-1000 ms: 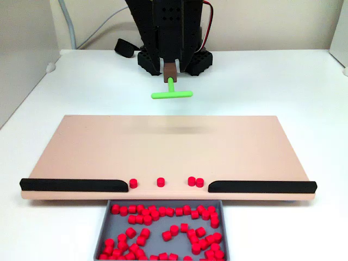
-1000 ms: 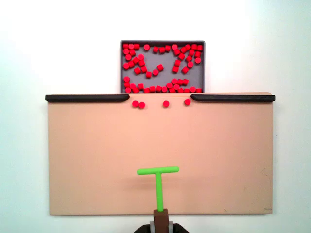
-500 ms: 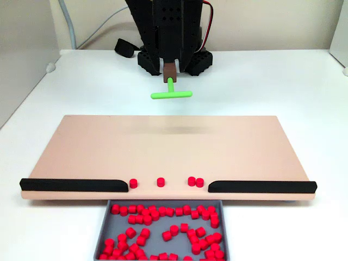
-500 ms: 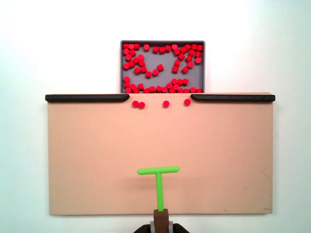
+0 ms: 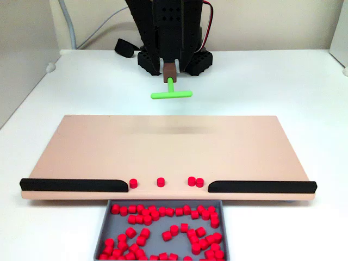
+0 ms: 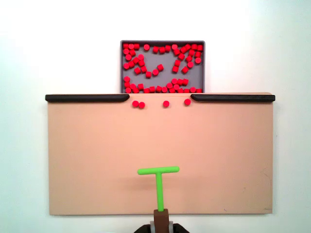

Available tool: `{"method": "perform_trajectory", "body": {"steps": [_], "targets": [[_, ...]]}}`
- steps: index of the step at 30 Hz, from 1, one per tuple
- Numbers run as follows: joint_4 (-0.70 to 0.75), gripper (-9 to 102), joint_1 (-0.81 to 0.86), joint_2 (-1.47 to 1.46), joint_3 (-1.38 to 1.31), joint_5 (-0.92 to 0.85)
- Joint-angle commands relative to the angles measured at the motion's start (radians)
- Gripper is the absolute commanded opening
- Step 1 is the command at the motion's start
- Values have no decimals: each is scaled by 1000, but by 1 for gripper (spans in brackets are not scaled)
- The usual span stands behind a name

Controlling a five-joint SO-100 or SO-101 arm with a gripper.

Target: Push granules from bottom to the grey container

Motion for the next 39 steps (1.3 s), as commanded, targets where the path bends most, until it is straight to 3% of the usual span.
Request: {"method": "perform_trajectory", "body": {"steps": [1,39], "targets": [[-8,0,0,-2,-8,12],[-8,0,11,-20,-20,2]]}}
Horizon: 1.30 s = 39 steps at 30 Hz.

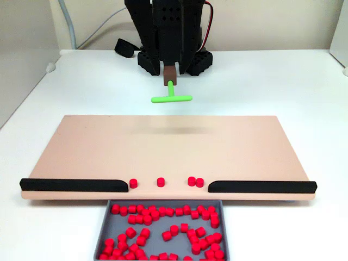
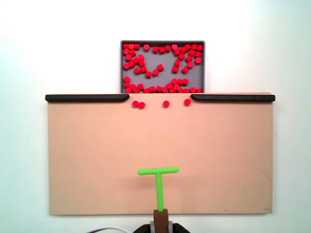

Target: Push granules from bottom to the grey container

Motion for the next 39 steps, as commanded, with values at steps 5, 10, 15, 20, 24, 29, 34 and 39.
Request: {"method": "perform_trajectory", "body": {"steps": [5,10,15,20,24,29,34,39], "targets": [[-25,0,17,-3,-17,18],[-80,0,12,-31,-8,34],[-92,0,12,-71,-6,54],[-146,0,-2,-118,-5,84],[-187,0,-5,-161,-5,84],[-207,0,-20,-195,-5,83],[-221,0,-23,-224,-6,74],[-256,0,-23,-250,-6,66]]}}
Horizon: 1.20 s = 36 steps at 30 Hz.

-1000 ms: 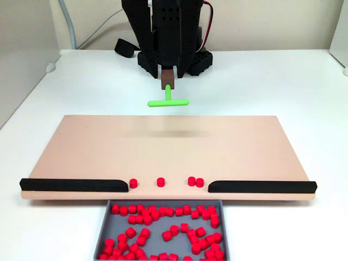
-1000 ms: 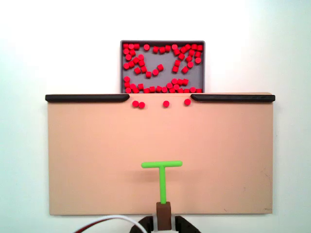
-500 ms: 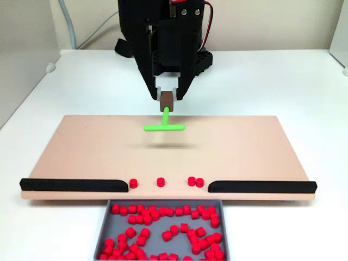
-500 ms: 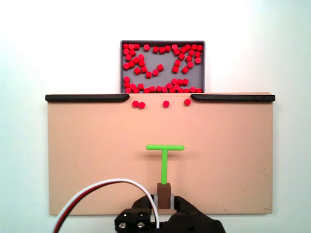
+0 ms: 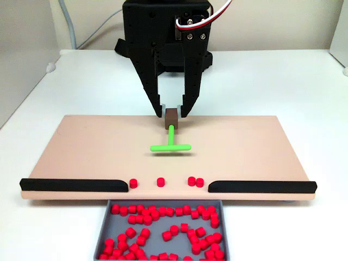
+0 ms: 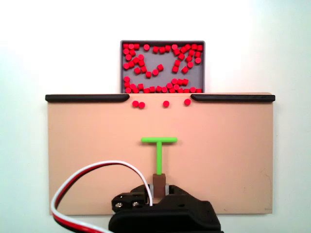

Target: Push granules from bottom to the grey container

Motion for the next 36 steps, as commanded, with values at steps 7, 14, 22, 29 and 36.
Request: {"method": "perform_trajectory", "body": {"steps": [7,14,22,29,36], "targets": [[-23,0,-6,-20,-6,-20],[-37,0,-3,-40,-8,-26],[-67,0,-2,-74,-20,-28],[-77,0,3,-84,-23,-35],[-77,0,11,-98,-43,-38]]}}
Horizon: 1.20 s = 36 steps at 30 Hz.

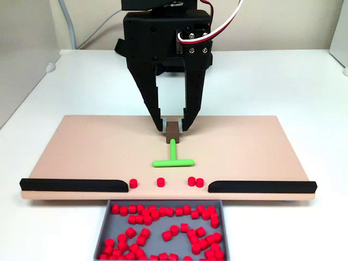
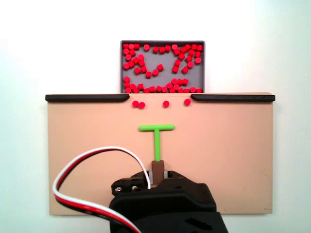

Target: Push granules from bottom to the grey container

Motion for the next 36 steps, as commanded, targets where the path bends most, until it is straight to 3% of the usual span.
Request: {"method": "perform_trajectory", "body": {"steps": [1,36], "targets": [[-6,0,12,-15,-21,-6],[-6,0,14,-262,-311,23]]}}
